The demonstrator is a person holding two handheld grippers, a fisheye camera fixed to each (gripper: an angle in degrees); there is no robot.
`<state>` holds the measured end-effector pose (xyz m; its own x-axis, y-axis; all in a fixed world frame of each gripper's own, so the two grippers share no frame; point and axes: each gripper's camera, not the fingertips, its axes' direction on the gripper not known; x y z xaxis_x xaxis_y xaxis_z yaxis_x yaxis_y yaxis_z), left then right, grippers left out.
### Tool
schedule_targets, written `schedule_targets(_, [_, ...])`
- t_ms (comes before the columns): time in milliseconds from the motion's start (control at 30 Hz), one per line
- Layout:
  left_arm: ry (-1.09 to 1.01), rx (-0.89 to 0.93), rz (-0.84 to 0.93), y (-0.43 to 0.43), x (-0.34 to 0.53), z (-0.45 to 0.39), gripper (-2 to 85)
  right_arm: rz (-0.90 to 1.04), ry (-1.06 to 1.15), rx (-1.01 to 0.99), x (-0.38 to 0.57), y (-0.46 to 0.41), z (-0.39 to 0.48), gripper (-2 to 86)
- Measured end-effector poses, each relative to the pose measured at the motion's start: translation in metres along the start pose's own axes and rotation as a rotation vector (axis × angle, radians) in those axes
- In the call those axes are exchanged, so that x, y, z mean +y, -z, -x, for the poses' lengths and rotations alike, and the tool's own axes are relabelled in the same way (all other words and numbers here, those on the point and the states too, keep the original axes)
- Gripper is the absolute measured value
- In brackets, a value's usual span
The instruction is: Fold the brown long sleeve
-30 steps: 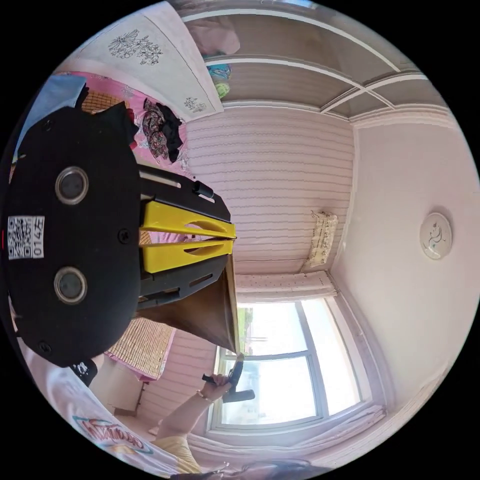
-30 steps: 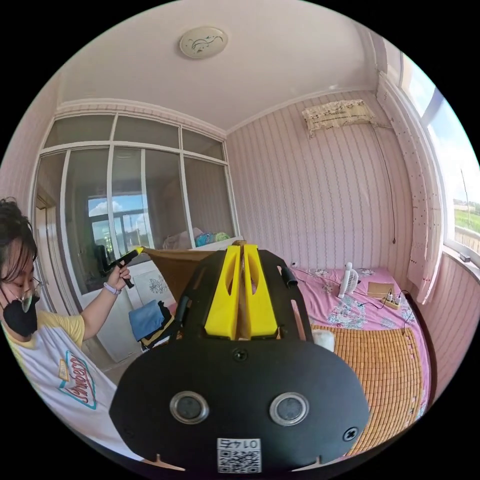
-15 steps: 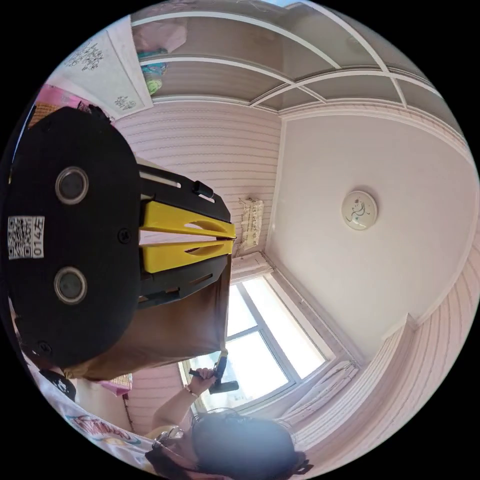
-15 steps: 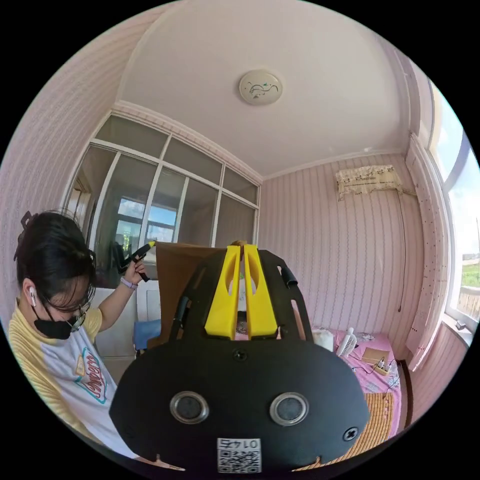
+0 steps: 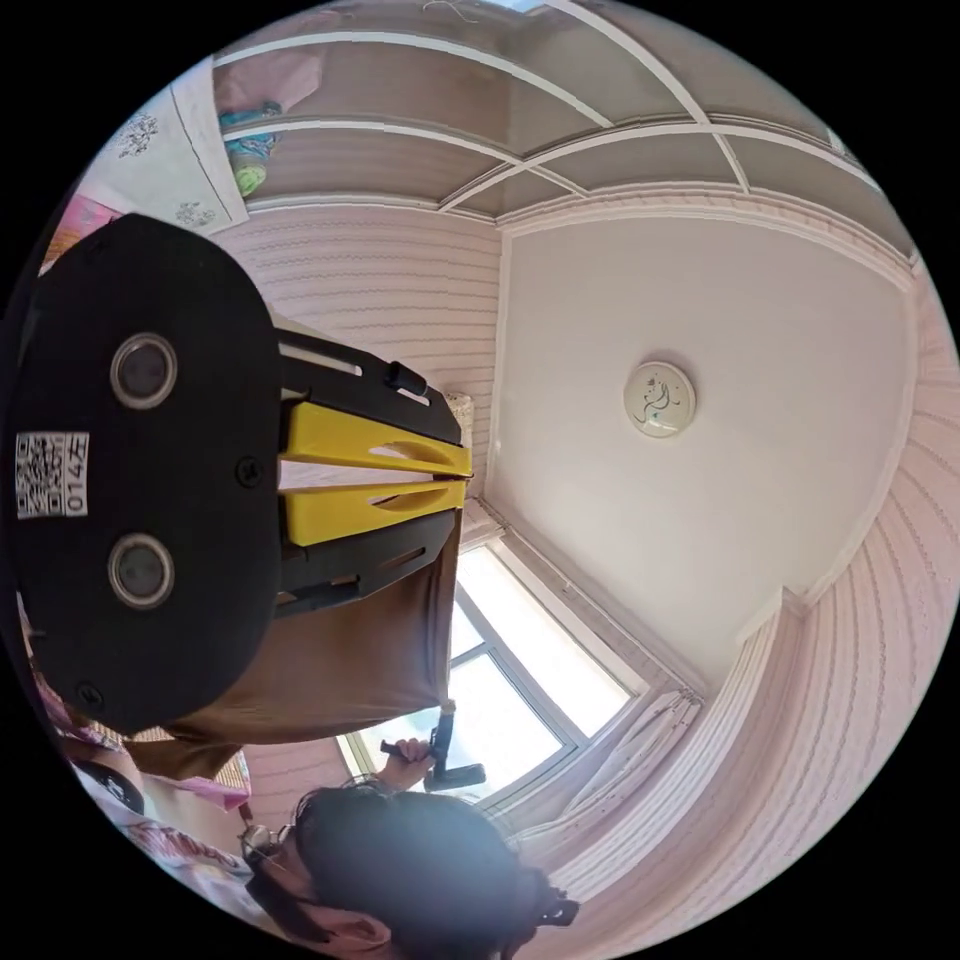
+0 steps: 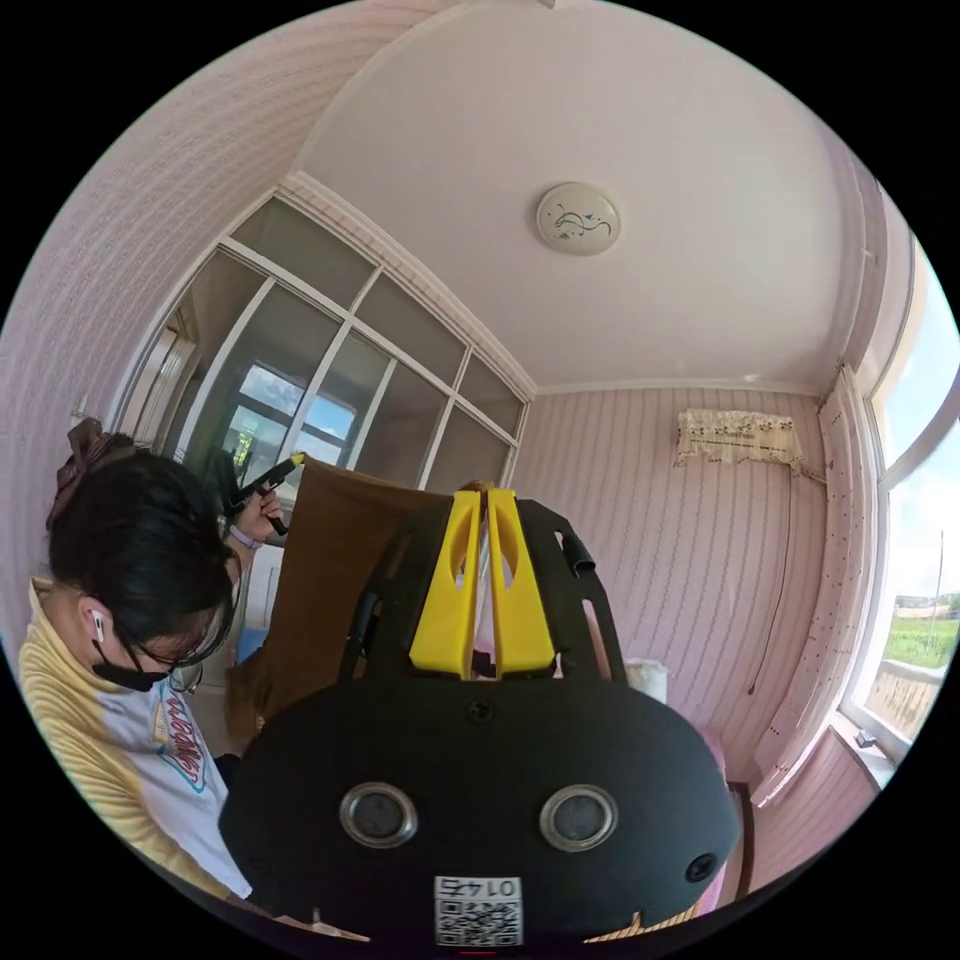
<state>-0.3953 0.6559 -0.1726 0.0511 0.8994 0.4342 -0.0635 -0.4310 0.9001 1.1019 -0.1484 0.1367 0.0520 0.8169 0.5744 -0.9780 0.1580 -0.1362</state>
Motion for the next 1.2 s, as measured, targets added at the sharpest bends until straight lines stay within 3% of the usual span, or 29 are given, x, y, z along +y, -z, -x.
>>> schedule_targets(100, [0.059,0.017,-0.052,-0.011,0.009,0.016,-1.0,0.000,0.026,0.030,0.005,-0.010,-0.003,0.2])
schedule_targets(200, [0.168,-0.008,0.064,-0.057,0.044,0.047,-1.0,0.138,-0.061,0.036,0.036,-0.056,-0.039,0.3])
schedule_targets(367, [0.449,-0.141,0.560,-0.174,0.190,0.111,-1.0,0.571,-0.303,0.105,0.157,-0.182,-0.130,0.3])
schedule_targets(433, [0.599,-0.155,0.676,-0.199,0.247,0.128,-1.0,0.726,-0.428,0.163,0.229,-0.237,-0.171,0.3])
schedule_targets(567, [0.705,-0.149,0.672,-0.241,0.279,0.161,-1.0,0.543,-0.613,0.168,0.240,-0.263,-0.228,0.3])
schedule_targets(633, [0.618,-0.122,0.562,-0.255,0.251,0.169,-1.0,0.283,-0.545,0.176,0.199,-0.257,-0.243,0.3])
schedule_targets(733, [0.434,-0.089,0.431,-0.268,0.220,0.165,-1.0,0.086,-0.449,0.178,0.174,-0.245,-0.252,0.4])
schedule_targets(867, [0.393,-0.063,0.480,-0.272,0.268,0.169,-1.0,0.102,-0.384,0.121,0.212,-0.238,-0.258,0.4])
schedule_targets(1100, [0.577,-0.030,0.973,-0.257,0.481,0.175,-1.0,0.602,-0.526,0.145,0.462,-0.210,-0.243,0.5])
schedule_targets(1200, [0.684,-0.013,1.191,-0.234,0.586,0.157,-1.0,0.842,-0.745,0.166,0.584,-0.192,-0.233,0.5])
